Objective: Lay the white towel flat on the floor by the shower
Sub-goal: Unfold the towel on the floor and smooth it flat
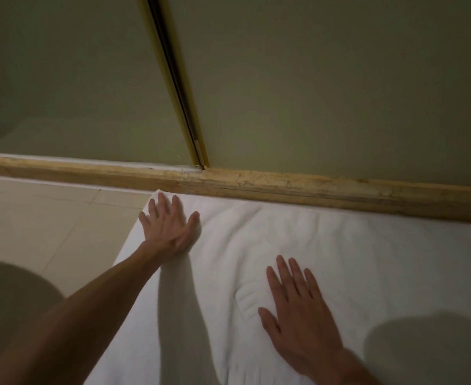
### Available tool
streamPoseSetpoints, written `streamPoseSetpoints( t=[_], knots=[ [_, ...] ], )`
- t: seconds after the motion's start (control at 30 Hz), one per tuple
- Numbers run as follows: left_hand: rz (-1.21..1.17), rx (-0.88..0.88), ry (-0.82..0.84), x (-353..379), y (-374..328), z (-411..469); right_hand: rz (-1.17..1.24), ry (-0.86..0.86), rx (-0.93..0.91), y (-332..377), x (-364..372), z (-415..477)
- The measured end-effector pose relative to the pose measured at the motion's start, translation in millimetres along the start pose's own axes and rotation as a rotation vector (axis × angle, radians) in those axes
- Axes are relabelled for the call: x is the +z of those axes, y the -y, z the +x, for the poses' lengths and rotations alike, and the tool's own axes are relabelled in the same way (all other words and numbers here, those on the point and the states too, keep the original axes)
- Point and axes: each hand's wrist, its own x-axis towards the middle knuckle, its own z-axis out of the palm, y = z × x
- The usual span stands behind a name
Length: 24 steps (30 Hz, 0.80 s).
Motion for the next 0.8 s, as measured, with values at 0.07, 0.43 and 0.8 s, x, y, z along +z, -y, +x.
streamPoseSetpoints(
  t=[0.07, 0.43, 0.8],
  knots=[
    [-0.032, -0.016, 0.017, 4, 2, -4, 0.001, 0.007, 0.001, 1, -1, 0],
    [0.046, -0.042, 0.067, -2, 10, 13, -0.007, 0.054, 0.019, 4, -8, -1],
    [0.04, -0.009, 0.062, -1, 7, 11, 0.003, 0.067, 0.023, 4, -8, -1]
  ],
)
